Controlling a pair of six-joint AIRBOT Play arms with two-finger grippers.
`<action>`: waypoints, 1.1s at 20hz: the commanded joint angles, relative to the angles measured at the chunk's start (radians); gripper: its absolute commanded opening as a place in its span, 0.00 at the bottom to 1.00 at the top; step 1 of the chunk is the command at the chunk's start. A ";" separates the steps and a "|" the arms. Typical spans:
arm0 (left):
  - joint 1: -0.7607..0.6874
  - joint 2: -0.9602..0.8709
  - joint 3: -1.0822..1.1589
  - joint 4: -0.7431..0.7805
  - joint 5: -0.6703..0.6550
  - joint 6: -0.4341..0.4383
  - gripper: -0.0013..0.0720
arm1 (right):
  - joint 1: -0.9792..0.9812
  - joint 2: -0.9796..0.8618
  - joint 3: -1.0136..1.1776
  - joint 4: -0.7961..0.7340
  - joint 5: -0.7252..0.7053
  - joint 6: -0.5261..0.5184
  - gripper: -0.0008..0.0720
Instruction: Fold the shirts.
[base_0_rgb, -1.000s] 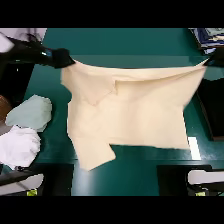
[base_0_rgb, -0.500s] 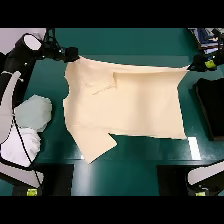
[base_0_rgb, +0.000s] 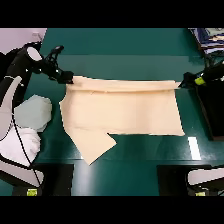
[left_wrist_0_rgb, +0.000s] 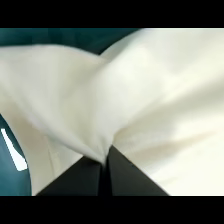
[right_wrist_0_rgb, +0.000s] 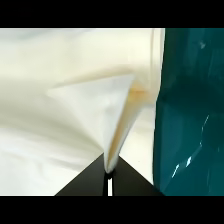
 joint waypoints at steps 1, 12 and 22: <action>0.001 -0.001 -0.079 -0.001 -0.019 0.002 0.05 | 0.046 0.050 -0.170 0.005 -0.128 -0.001 0.04; 0.010 0.106 -0.127 0.004 -0.168 -0.097 0.74 | -0.007 0.165 -0.110 -0.018 0.122 -0.044 0.34; 0.010 0.725 -0.940 -0.014 -0.105 -0.264 0.74 | -0.126 0.559 -0.522 -0.005 0.048 -0.043 0.48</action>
